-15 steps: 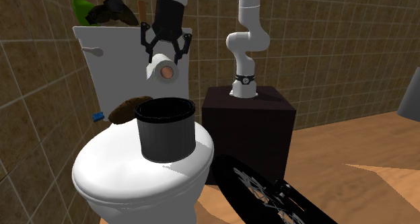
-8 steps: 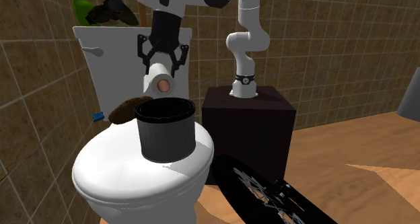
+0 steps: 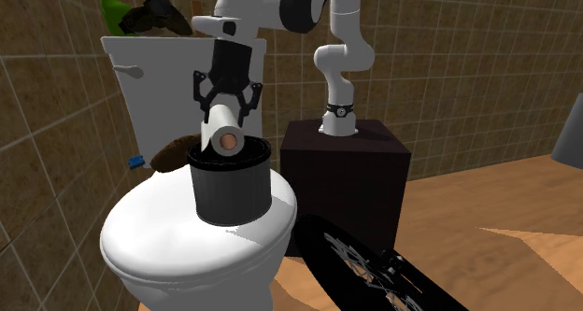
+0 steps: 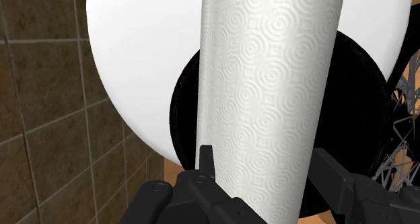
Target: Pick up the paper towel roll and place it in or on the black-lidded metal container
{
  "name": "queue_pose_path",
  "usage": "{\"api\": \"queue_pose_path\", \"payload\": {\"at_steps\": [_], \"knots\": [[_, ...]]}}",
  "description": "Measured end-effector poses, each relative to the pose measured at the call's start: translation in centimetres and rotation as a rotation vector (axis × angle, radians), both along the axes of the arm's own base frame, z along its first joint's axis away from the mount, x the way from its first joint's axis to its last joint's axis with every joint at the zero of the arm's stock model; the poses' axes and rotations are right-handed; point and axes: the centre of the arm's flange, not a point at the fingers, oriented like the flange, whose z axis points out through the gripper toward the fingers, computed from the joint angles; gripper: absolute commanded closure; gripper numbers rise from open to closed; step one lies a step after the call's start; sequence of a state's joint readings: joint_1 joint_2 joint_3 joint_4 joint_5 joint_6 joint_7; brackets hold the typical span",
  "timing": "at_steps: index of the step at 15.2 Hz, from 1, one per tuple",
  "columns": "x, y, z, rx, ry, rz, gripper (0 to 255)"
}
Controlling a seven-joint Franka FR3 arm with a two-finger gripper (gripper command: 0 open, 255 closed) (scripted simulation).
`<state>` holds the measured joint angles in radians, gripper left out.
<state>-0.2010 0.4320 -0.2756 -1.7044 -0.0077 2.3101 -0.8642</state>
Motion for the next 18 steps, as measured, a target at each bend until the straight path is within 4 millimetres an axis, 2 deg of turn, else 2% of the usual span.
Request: {"api": "queue_pose_path", "payload": {"at_steps": [3, 8, 9, 15, 18], "knots": [[0.0, 0.1, -1.3, 0.000, 0.000, 0.000, 255], [0.0, 0.2, -1.5, 0.000, 0.000, 0.000, 255], [0.0, 0.2, -1.5, 0.000, 0.000, 0.000, 0], [0.0, 0.1, -1.5, 0.000, -0.001, 0.000, 0], [-0.5, 0.7, 1.2, -0.001, -0.001, 0.000, 0]]}}
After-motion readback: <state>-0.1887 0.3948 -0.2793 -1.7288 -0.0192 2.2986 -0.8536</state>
